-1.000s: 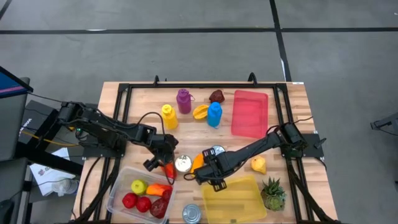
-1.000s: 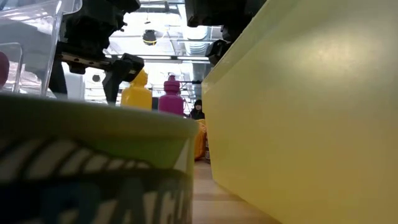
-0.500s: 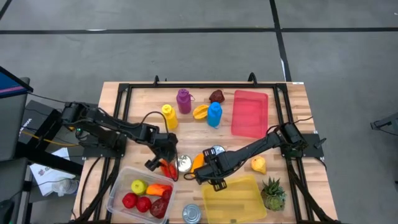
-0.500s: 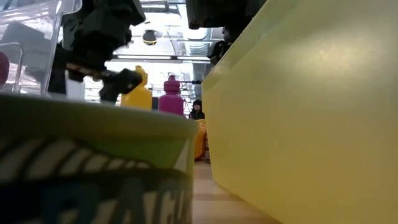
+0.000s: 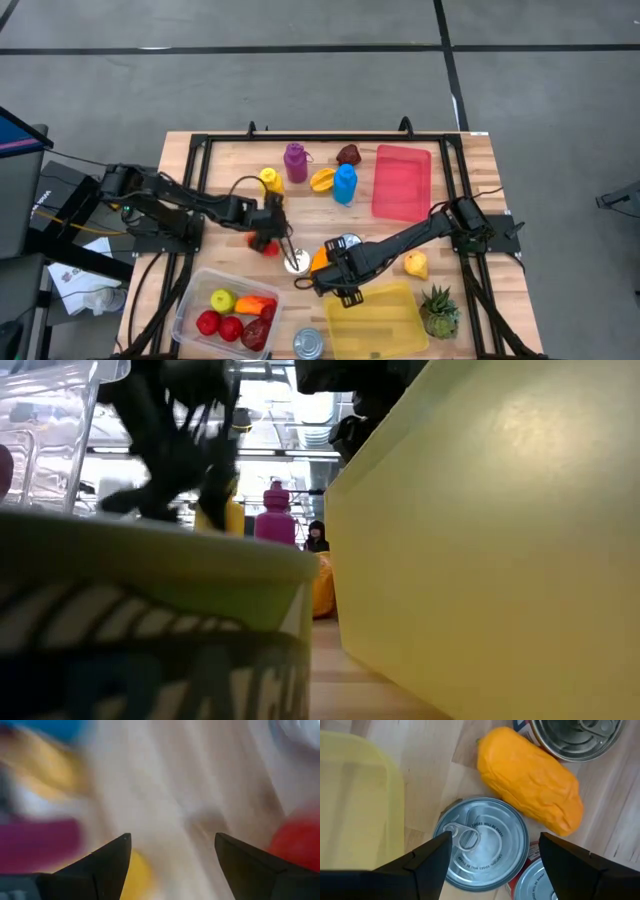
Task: Pick & Place Food Item
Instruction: Put the orange mango into the transparent bin
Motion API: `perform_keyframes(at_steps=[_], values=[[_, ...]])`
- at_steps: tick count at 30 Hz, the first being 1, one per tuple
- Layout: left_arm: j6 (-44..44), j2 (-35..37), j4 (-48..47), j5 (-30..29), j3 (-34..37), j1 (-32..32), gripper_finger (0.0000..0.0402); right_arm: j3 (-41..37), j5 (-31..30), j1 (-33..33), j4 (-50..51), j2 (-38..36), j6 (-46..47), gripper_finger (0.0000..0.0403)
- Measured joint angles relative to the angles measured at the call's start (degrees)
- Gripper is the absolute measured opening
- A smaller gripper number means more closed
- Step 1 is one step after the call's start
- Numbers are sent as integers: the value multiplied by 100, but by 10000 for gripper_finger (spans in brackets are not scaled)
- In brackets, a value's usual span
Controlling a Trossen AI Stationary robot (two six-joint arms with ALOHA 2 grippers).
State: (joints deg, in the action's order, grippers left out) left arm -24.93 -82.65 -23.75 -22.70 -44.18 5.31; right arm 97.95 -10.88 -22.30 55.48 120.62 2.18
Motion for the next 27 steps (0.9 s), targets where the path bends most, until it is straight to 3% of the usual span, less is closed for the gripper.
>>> perform_keyframes(at_steps=[6,13,18,27], values=[[-4,674,-328,-228,7,-402,278,0,-13,35,25,0,71,286],[798,1698,-1490,188,-4,-788,278,0,24,35,66,0,77,286],[2372,1704,-2284,1371,80,-1307,278,-2,45,94,-36,0,43,286],[2617,1422,-2231,941,312,-1723,279,-2,49,186,-61,0,37,286]])
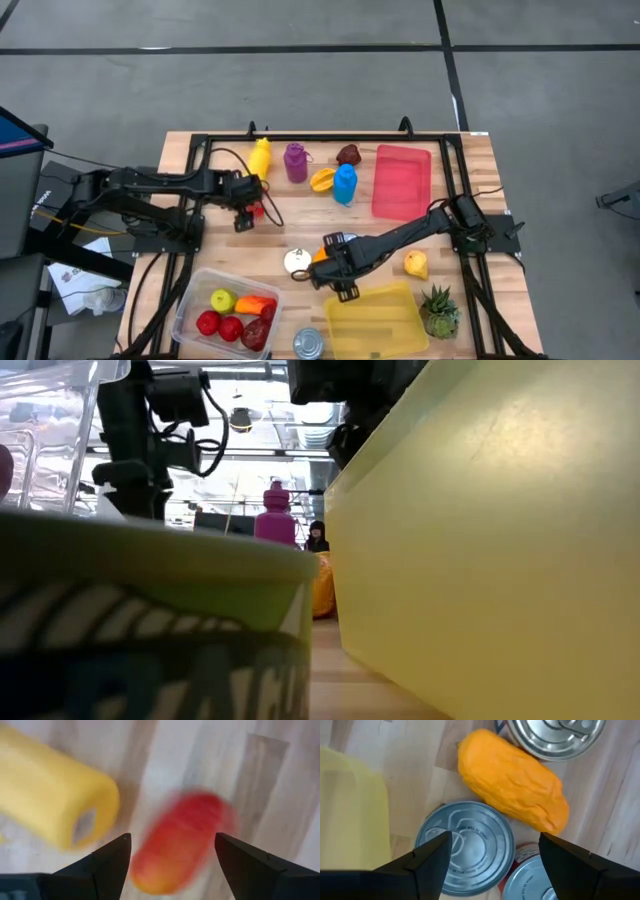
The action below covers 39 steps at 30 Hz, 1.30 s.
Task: Pick & Place Food Item
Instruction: Put the orange mango into the transparent bin
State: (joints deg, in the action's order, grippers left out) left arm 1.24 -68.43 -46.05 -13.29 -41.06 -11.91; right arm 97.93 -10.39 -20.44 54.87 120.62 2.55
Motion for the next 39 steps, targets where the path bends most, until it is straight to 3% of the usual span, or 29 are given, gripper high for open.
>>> perform_keyframes(at_steps=[5,13,17,20,29,33,39], values=[[-85,-23,10,-49,5,-306,279,0,2,-23,39,0,0,286],[-947,85,-55,1064,-3,-236,279,0,2,-32,129,0,-11,286],[55,173,-266,819,-109,-437,279,0,4,-32,181,0,45,286],[642,149,-624,1015,-96,-557,279,0,4,-31,188,0,91,286],[961,-213,-552,1217,-91,-338,279,0,5,-51,204,0,66,286],[1431,-618,-553,968,50,-366,279,0,7,-53,243,0,10,286],[1573,-1404,-570,1043,231,-342,279,0,4,-53,258,0,-103,286]])
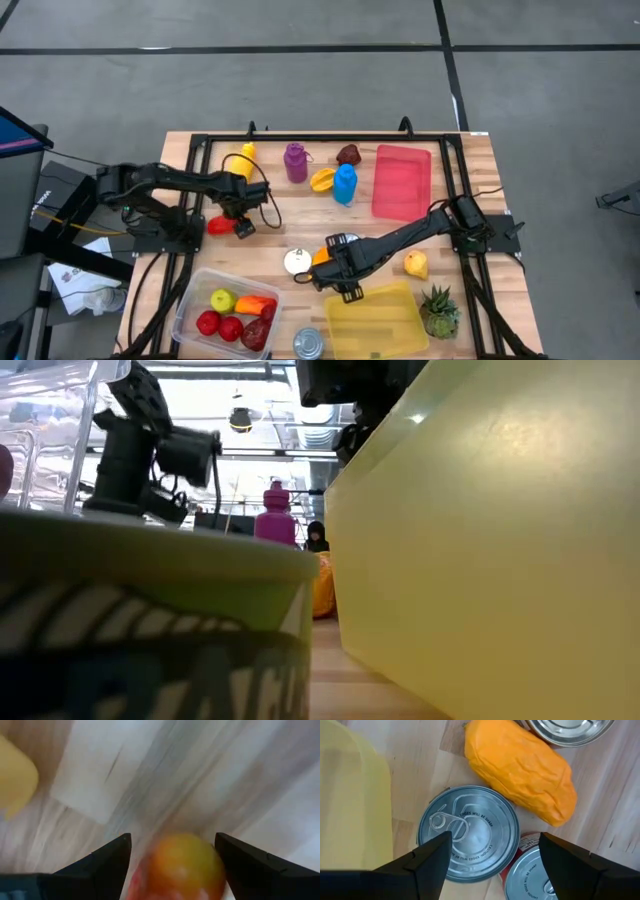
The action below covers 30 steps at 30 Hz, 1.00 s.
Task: Pick & Place Food Item
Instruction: Put the orange mango into the transparent bin
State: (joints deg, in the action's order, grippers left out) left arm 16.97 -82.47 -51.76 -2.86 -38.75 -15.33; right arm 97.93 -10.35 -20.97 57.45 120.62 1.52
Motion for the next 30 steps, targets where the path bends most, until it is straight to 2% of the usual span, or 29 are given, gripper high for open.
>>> perform_keyframes(at_steps=[5,11,17,23,26,30], values=[[44,-363,-36,142,1,31,269,0,0,0,24,0,-43,286],[126,-259,20,170,16,35,187,0,0,0,63,0,-46,286],[-10,144,317,140,-148,166,187,0,-2,13,66,0,-46,286],[-203,694,798,123,-647,524,187,0,-2,15,81,0,-44,286],[-495,998,1327,4,-853,787,187,0,-2,18,80,0,-16,286],[-952,1458,2474,-65,-862,1191,187,0,-4,25,-26,0,-10,286]])
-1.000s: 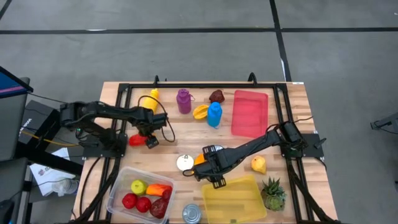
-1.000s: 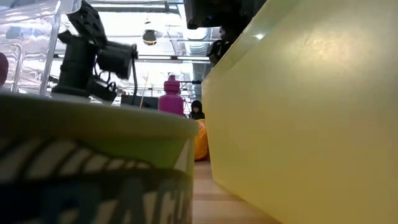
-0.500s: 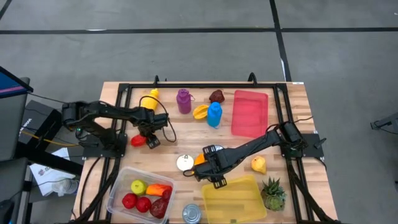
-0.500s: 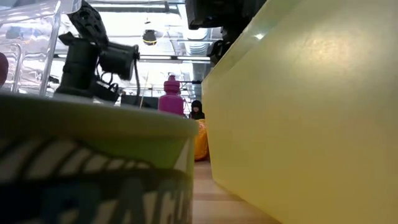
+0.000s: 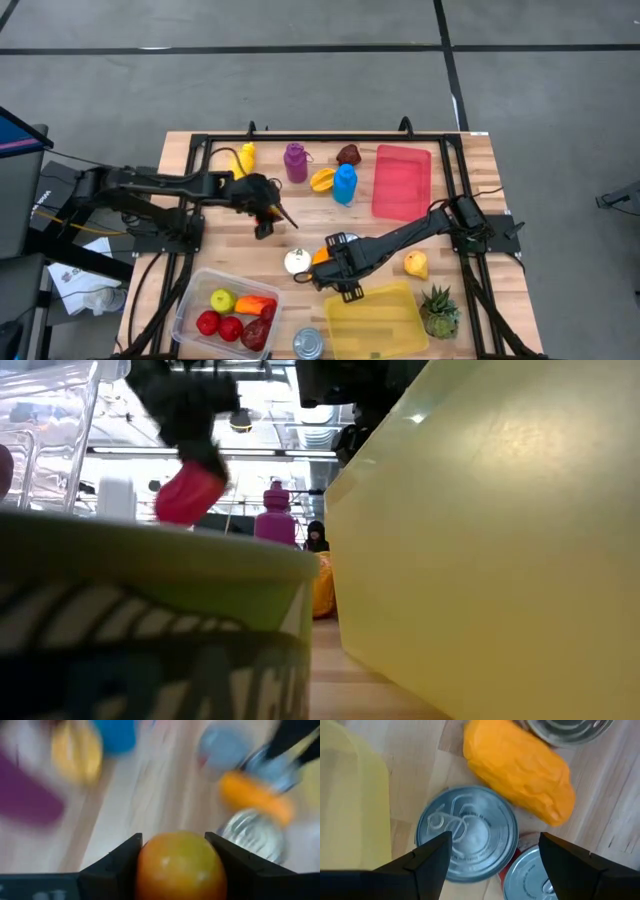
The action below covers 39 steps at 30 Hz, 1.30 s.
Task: Pick & Place Food Item
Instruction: Put the orange mango into the transparent bin
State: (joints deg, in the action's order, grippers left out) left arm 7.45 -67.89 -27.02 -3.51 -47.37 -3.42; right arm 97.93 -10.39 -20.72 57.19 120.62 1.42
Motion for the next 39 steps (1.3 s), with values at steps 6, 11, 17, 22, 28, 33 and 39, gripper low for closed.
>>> perform_keyframes(at_steps=[6,11,17,22,28,33,39], values=[[-1073,657,2191,-117,418,819,187,0,-2,-6,-414,0,-65,286],[-1352,1148,3190,-159,998,1161,187,-2,-50,-47,-832,0,-126,286],[-1366,1759,3324,-391,1485,1250,187,9,-1026,-146,-1664,-186,-98,286],[-1367,2241,3330,-395,1622,1354,187,-317,-2297,-346,-3015,-672,150,286],[-1511,2403,3458,-356,1674,1615,187,-2033,-2863,-571,-6223,-1509,-77,286],[-1620,2223,3837,-347,1672,1783,187,-3804,-2673,-376,-9196,-1932,-283,286],[-1679,1392,5182,58,1663,1725,187,-4459,-2381,-47,-9917,-2055,-535,286]])
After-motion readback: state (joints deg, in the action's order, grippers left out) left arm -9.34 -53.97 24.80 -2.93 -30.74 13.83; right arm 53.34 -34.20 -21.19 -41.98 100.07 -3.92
